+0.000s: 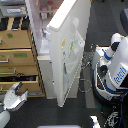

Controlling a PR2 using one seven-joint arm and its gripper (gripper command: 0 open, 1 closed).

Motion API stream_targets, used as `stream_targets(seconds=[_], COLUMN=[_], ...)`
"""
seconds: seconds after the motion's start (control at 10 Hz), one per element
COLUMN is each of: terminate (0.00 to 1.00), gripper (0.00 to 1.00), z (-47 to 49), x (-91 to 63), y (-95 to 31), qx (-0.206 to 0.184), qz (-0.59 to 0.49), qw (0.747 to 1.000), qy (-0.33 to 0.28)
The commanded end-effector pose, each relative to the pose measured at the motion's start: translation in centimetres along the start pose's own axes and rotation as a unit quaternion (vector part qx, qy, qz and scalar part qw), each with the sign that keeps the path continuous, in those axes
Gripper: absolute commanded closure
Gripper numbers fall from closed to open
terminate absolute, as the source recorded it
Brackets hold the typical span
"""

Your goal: Opening the fridge

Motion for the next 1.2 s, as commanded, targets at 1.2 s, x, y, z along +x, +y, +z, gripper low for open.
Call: stream_targets(seconds=[1.2], terminate=[0.0], gripper=[0.0], z=[11.5], x=[50.7], y=[-60.9], qx=[0.043], qz=[-0.199], qw=[0.977], qy=[0.069])
